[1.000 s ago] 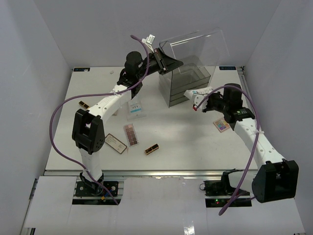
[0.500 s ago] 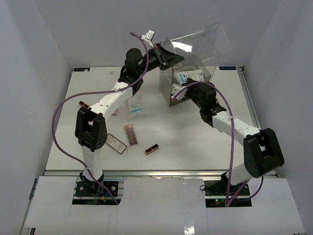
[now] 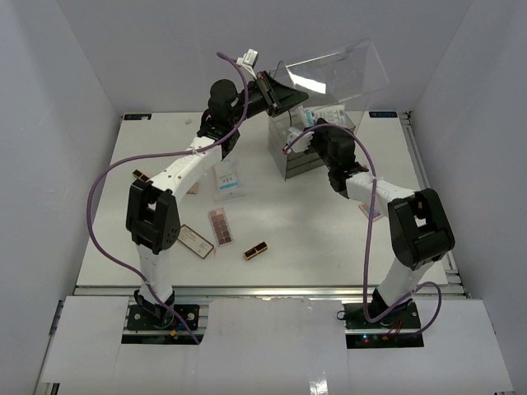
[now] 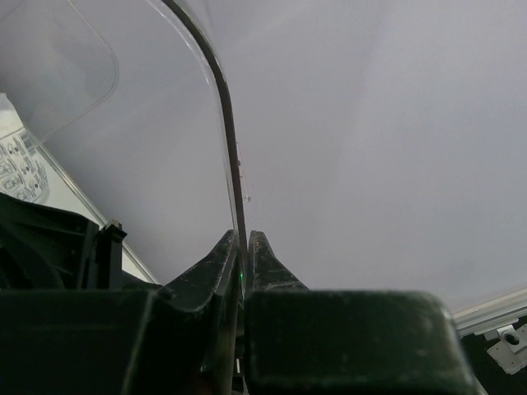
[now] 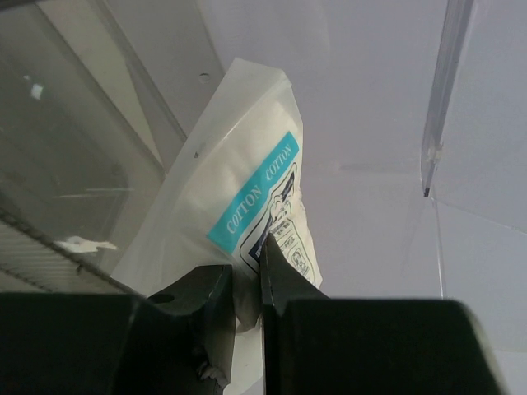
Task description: Organize the makeup
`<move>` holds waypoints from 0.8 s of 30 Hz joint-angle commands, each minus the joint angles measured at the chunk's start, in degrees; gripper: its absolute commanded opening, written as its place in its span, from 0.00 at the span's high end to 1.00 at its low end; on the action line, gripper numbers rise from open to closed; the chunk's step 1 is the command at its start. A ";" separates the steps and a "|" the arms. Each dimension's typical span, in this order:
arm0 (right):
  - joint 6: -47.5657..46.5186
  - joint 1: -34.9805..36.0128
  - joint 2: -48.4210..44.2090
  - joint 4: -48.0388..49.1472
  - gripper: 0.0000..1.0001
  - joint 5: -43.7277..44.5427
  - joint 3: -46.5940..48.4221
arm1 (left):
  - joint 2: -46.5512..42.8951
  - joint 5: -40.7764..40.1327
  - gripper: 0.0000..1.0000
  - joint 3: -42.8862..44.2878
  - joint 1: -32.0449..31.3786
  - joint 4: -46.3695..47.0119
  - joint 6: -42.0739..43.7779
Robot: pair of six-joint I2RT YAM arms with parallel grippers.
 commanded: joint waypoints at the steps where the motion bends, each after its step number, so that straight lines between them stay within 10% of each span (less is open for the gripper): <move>1: -1.34 -0.84 2.08 3.78 0.51 -0.52 4.45 | -1.75 -0.81 0.87 2.54 0.97 2.41 0.23; 7: 0.29 -0.98 -1.94 1.04 0.17 -3.82 1.07 | -2.16 -0.64 0.87 1.90 1.47 2.23 0.20; 24: 3.47 -1.16 -28.36 -41.00 0.16 -23.19 -7.14 | -2.69 -0.83 0.87 0.05 1.74 2.53 -0.92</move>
